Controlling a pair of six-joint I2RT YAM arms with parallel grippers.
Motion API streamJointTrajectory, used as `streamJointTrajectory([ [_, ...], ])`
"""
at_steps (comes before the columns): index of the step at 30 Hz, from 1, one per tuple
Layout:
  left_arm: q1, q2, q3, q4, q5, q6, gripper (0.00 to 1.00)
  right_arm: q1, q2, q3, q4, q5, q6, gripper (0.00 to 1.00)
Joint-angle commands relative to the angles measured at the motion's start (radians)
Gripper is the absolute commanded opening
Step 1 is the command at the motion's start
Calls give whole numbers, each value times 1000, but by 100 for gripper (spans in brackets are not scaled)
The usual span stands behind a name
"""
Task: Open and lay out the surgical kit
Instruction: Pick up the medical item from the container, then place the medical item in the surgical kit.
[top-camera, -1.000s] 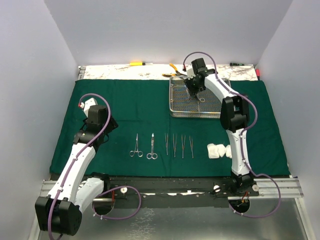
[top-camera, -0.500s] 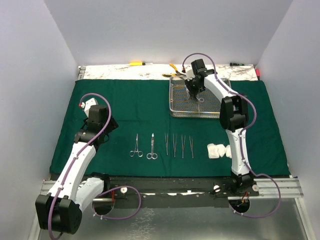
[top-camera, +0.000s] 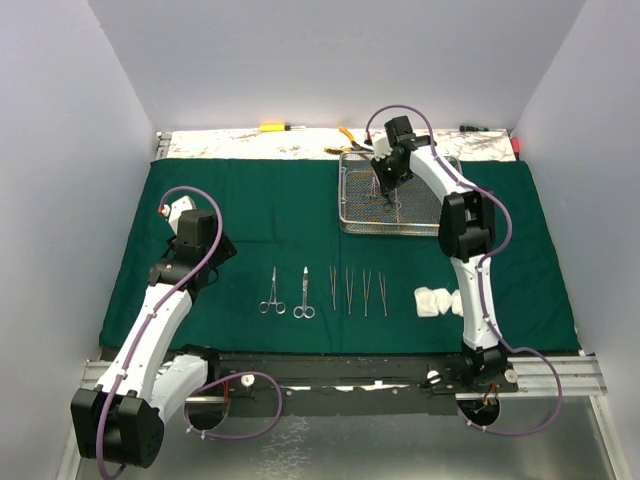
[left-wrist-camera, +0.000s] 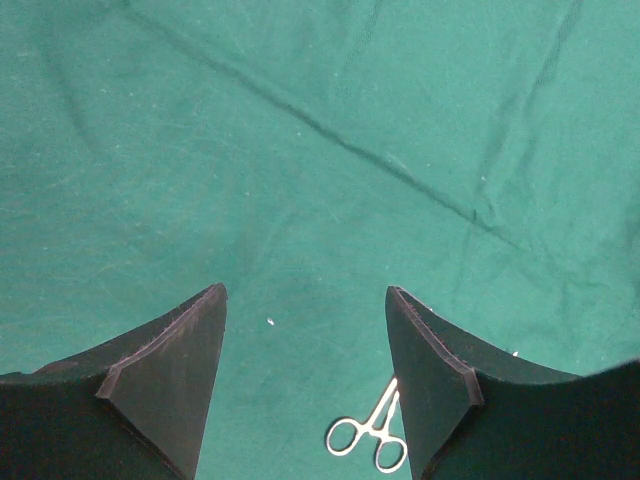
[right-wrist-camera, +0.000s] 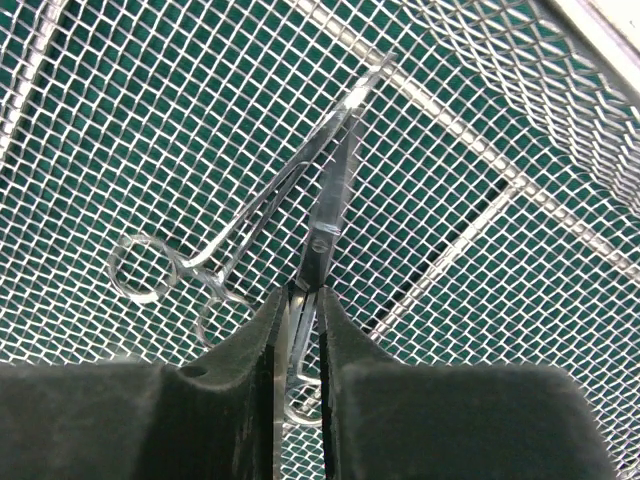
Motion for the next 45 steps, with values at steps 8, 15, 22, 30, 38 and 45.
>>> streamJointTrajectory([
  [8,7,-7,-15,6,-21,3,67,-19,-34,-139,78,54,9,1],
  [15,7,-19,-15,7,-24,3,67,-5,-226,-276,289,109,45,1],
  [22,7,-24,-14,6,-25,3,67,5,-363,-391,421,111,114,1],
  [30,7,-34,-14,6,-25,3,67,28,-441,-481,507,110,222,1],
  [38,7,-69,-13,1,-23,-5,66,92,-518,-431,412,134,356,1],
  [45,6,-175,-5,-8,12,-13,65,209,-612,-432,365,124,523,1],
])
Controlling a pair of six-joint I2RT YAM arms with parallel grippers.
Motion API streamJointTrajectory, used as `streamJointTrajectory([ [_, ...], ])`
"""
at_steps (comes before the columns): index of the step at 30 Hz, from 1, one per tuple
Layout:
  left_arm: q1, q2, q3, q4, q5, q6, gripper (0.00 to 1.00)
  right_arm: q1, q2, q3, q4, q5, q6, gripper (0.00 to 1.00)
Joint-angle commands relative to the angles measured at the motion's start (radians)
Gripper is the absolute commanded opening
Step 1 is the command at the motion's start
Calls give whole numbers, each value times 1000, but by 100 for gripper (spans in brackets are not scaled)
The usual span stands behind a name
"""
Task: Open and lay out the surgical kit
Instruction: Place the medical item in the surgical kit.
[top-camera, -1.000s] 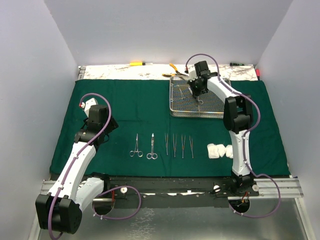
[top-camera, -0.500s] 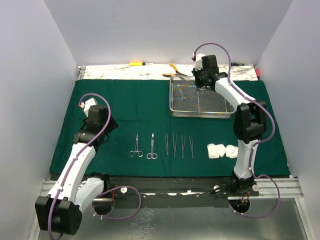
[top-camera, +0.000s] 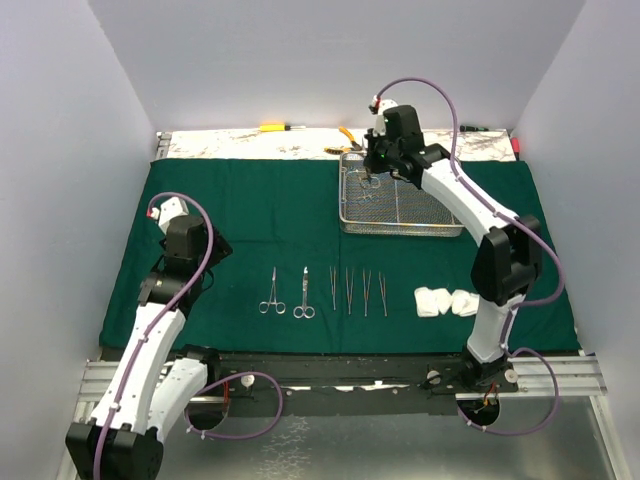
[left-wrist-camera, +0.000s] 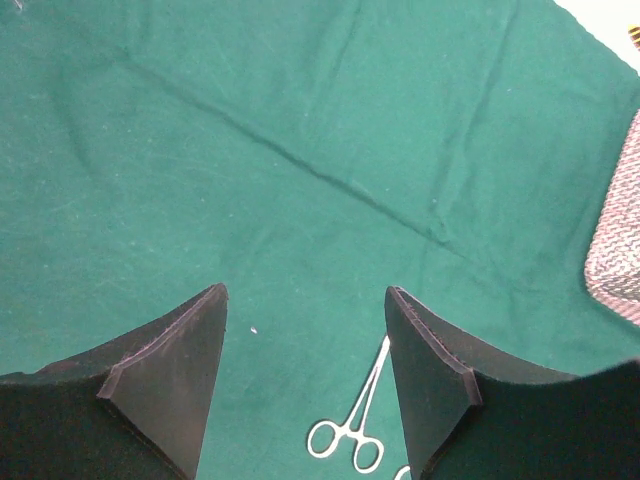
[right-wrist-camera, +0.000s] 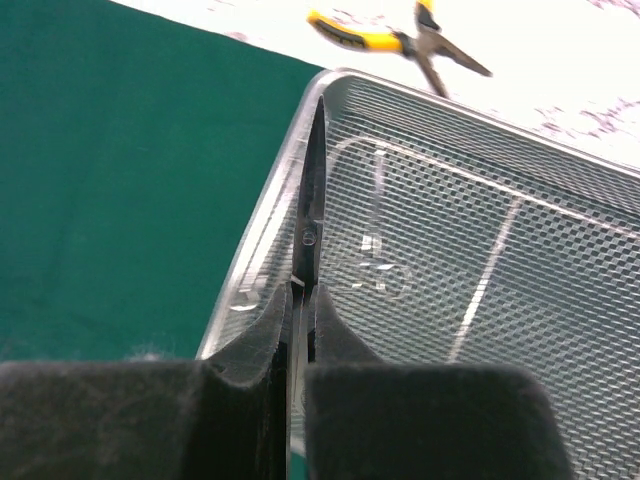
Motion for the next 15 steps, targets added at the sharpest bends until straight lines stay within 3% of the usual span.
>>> streamJointTrajectory([
  [1,7,-82,4,-13,18,-10,65,85,-88,18,-40,15,177,1],
  [8,7,-217,88,-81,10,-36,65,290,-162,-168,105,48,508,1],
  [15,7,-313,192,-184,-26,-26,65,519,-63,-277,301,191,783,1],
])
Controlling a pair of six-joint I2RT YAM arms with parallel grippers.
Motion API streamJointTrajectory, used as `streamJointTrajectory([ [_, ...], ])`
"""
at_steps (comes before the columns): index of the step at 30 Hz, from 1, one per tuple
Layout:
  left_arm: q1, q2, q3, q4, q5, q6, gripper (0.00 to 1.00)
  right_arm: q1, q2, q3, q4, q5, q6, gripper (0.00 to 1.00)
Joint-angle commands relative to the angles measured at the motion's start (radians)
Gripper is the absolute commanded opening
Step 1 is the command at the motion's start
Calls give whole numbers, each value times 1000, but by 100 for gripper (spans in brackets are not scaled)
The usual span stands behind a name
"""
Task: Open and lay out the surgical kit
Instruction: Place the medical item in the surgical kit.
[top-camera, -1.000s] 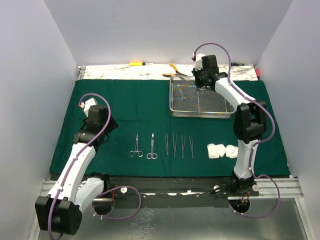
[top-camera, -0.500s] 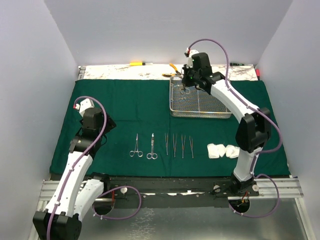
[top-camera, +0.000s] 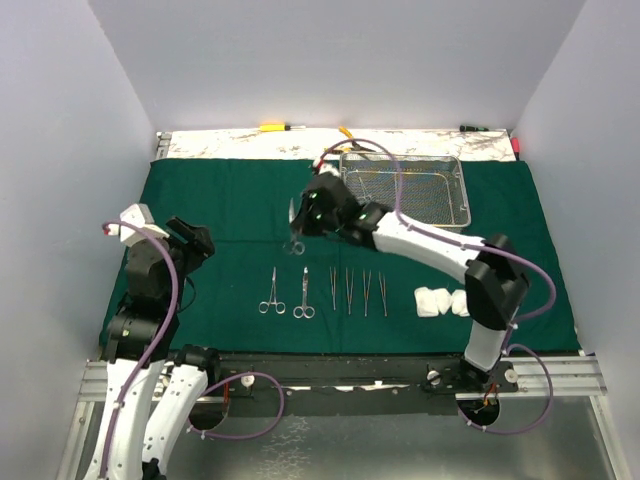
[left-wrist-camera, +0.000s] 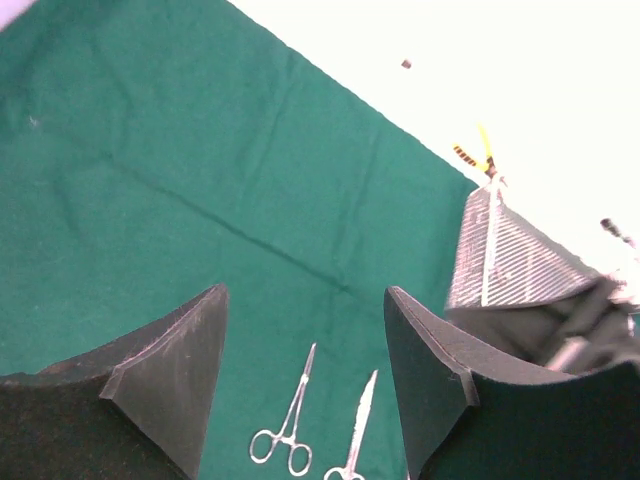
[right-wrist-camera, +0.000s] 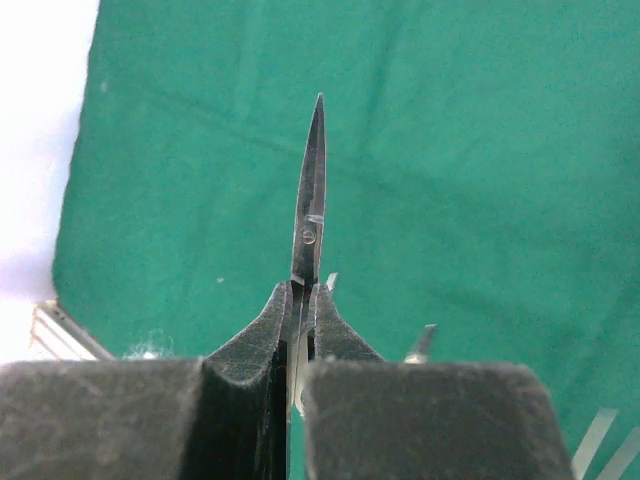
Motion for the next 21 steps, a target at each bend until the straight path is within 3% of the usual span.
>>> streamJointTrajectory([
  [1,7,-48,89,-113,-44,0,65,124,91,-12,152,129,244,1],
  [11,6,-64,160,-202,-104,-5,65,286,314,120,121,187,488,1],
  [21,3,-60,159,-215,-121,-7,65,300,420,199,82,154,560,1],
])
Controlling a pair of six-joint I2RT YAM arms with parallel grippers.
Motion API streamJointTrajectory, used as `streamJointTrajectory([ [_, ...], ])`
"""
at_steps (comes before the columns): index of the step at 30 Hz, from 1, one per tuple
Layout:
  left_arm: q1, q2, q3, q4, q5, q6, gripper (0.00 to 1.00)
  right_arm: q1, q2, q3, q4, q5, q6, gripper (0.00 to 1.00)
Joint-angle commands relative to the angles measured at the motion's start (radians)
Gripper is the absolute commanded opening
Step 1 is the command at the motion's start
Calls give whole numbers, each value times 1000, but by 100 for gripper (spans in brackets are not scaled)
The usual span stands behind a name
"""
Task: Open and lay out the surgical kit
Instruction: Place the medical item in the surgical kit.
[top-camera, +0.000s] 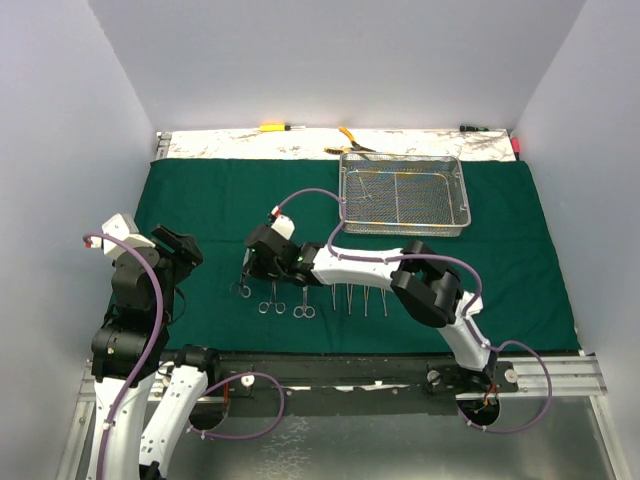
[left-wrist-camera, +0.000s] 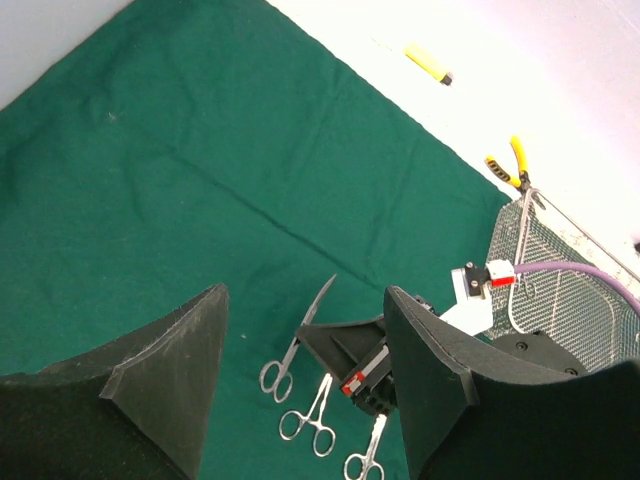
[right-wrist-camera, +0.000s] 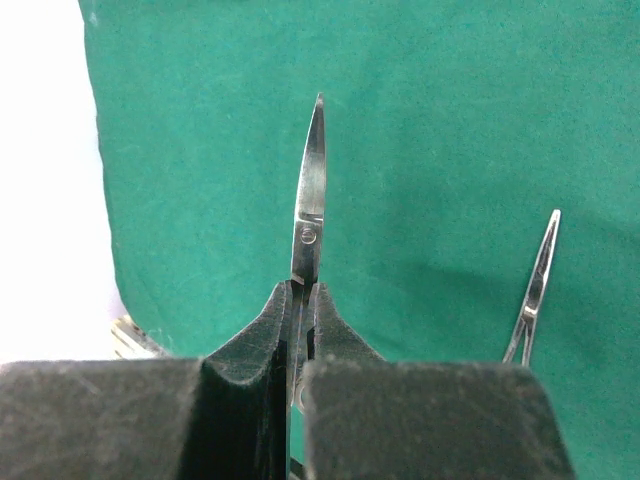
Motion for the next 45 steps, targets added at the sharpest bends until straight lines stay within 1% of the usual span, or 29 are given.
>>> streamJointTrajectory([
  [1,2,-4,21,-26,-31,-2,65,5,58,42,-28,3,82,1],
  [11,-5,-11,6,-35,-27,-14,65,20,85,43,-90,-7,102,1],
  [23,-6,-14,-5,-34,-42,-13,65,29,119,55,-117,-48,104,1],
  [24,-7,-16,-6,-34,-42,-13,65,27,125,61,-119,-53,100,2],
  [25,-7,-17,-7,-35,-43,-13,65,27,130,69,-119,-59,95,7],
  [27,-7,-18,-9,-36,-44,-12,65,28,142,94,-142,-71,85,20],
  [28,-9,-19,-9,-37,-45,-12,65,28,143,106,-152,-73,81,24],
  [32,-8,-18,-7,-38,-50,-10,65,28,122,118,-164,-59,71,37],
  [35,-10,-13,1,-37,-55,-6,65,28,71,117,-159,-26,50,40],
  [39,-11,-4,16,-37,-58,-2,66,28,-17,104,-131,41,-18,41],
  [42,-12,2,26,-37,-53,-1,66,26,-105,83,-113,119,-114,43],
  [45,-13,10,30,-32,-40,1,66,9,-201,50,-92,202,-256,46],
])
